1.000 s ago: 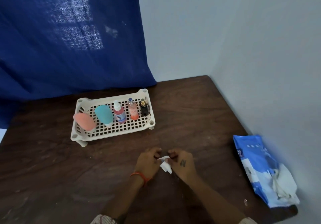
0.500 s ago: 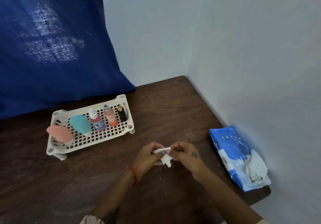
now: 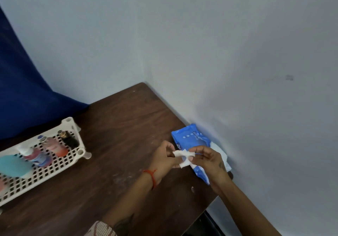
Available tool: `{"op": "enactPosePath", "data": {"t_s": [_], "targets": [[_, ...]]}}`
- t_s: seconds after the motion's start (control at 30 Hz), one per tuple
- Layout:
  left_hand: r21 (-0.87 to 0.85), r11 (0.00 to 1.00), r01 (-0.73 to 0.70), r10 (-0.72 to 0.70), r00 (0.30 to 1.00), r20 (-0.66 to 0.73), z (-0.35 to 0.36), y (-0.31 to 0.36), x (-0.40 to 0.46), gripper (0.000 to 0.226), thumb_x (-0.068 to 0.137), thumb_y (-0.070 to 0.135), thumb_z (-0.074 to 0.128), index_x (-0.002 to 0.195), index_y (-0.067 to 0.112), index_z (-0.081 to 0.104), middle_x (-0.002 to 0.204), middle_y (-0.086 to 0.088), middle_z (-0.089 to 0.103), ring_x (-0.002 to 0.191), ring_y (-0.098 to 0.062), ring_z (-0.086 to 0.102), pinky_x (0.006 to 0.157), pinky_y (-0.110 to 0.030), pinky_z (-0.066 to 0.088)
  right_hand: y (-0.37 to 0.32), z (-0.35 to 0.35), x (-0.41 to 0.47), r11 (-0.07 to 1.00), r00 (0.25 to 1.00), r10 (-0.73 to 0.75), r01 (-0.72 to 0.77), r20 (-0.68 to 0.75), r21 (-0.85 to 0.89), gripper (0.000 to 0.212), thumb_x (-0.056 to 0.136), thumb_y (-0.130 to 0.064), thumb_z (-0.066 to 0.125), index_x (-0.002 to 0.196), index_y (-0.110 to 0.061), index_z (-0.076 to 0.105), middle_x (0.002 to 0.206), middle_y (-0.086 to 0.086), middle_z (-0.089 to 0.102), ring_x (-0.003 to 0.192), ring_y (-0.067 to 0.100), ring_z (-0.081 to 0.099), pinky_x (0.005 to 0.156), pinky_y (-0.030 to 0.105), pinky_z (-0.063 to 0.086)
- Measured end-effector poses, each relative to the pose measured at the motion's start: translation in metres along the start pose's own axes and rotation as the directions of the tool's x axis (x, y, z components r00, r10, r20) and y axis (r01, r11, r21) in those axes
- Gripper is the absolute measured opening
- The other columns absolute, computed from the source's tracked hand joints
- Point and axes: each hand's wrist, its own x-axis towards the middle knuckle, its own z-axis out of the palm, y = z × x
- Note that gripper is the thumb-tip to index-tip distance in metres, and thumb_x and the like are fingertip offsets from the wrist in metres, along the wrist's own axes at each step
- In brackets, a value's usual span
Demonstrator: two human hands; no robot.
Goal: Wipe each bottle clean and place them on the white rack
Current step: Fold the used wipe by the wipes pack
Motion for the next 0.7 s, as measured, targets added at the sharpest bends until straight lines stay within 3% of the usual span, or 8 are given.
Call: {"op": "enactPosePath", "data": {"t_s": [0.1, 0.2, 0.33, 0.43, 0.57, 0.63, 0.7], "targets": [[0.063, 0.997, -0.040, 0.034, 0.995, 0.089, 0.022, 0.002, 0.010, 0.032, 0.079, -0.010, 0.064, 0.075, 0.013, 0.042, 0.073, -0.010, 0.061, 0.072, -0.020, 0.060, 0.062, -0.028, 0.054, -0.002, -0.020, 0.001, 0.993, 0.994, 0.076, -0.068, -0.081, 0.102, 0.019, 0.079, 0.011, 0.061, 0.080, -0.006, 0.070, 0.074, 0.000, 0.072, 0.069, 0.009, 0.069, 0.061, 0.015, 0.051], [0.141, 0.988, -0.069, 0.047, 0.987, 0.151, 0.039, 0.003, 0.017, 0.025, 0.080, -0.009, 0.064, 0.072, 0.014, 0.055, 0.070, -0.007, 0.061, 0.070, -0.019, 0.059, 0.061, -0.026, 0.051, -0.003, -0.038, 0.002, 0.985, 0.986, 0.111, -0.093, -0.125, 0.143, 0.007, 0.079, -0.001, 0.065, 0.083, -0.003, 0.071, 0.079, 0.010, 0.073, 0.074, 0.020, 0.068, 0.068, 0.027, 0.053], [0.178, 0.981, -0.082, 0.043, 0.976, 0.214, 0.057, 0.000, 0.027, 0.026, 0.080, -0.007, 0.065, 0.082, 0.019, 0.067, 0.084, 0.001, 0.069, 0.075, -0.014, 0.061, 0.066, -0.024, 0.050, 0.004, -0.056, 0.005, 1.000, 0.967, 0.014, -0.017, -0.253, -0.012, 0.007, 0.074, -0.001, 0.073, 0.076, -0.007, 0.068, 0.070, -0.001, 0.071, 0.066, 0.011, 0.067, 0.058, 0.023, 0.054], [0.258, 0.961, -0.102, 0.046, 0.976, 0.215, 0.067, -0.003, 0.034, 0.028, 0.079, -0.001, 0.069, 0.092, 0.024, 0.068, 0.098, -0.004, 0.069, 0.072, -0.013, 0.059, 0.067, -0.025, 0.052, 0.014, -0.065, 0.009, 0.987, 0.933, -0.107, 0.058, -0.344, -0.150, 0.015, 0.073, -0.001, 0.074, 0.073, -0.015, 0.069, 0.074, -0.003, 0.071, 0.072, 0.015, 0.069, 0.065, 0.026, 0.056], [0.399, 0.904, -0.152, 0.081, 0.979, 0.189, 0.081, -0.005, 0.044, 0.034, 0.079, 0.002, 0.071, 0.109, 0.015, 0.067, 0.080, 0.003, 0.060, 0.050, 0.002, 0.052, 0.056, -0.007, 0.040, 0.027, -0.072, 0.015, 0.940, 0.872, -0.266, 0.139, -0.410, -0.313, 0.029, 0.076, 0.002, 0.071, 0.073, -0.027, 0.067, 0.077, -0.006, 0.071, 0.074, 0.012, 0.068, 0.069, 0.025, 0.055], [0.479, 0.861, -0.171, 0.099, 0.980, 0.172, 0.085, -0.007, 0.048, 0.040, 0.078, 0.004, 0.072, 0.116, 0.014, 0.064, 0.087, 0.002, 0.058, 0.061, -0.001, 0.054, 0.057, -0.004, 0.039, 0.033, -0.074, 0.019, 0.874, 0.850, -0.370, 0.183, -0.374, -0.450, 0.035, 0.077, 0.003, 0.069, 0.072, -0.031, 0.065, 0.077, -0.008, 0.069, 0.072, 0.009, 0.067, 0.068, 0.022, 0.055], [0.546, 0.817, -0.188, 0.123, 0.980, 0.154, 0.087, -0.011, 0.052, 0.047, 0.078, 0.005, 0.073, 0.122, 0.015, 0.061, 0.109, -0.003, 0.058, 0.077, -0.013, 0.058, 0.068, -0.006, 0.044, 0.038, -0.074, 0.023, 0.798, 0.836, -0.445, 0.206, -0.323, -0.567, 0.028, 0.078, 0.003, 0.069, 0.076, -0.024, 0.067, 0.078, -0.006, 0.068, 0.072, 0.008, 0.065, 0.068, 0.023, 0.055]]}}
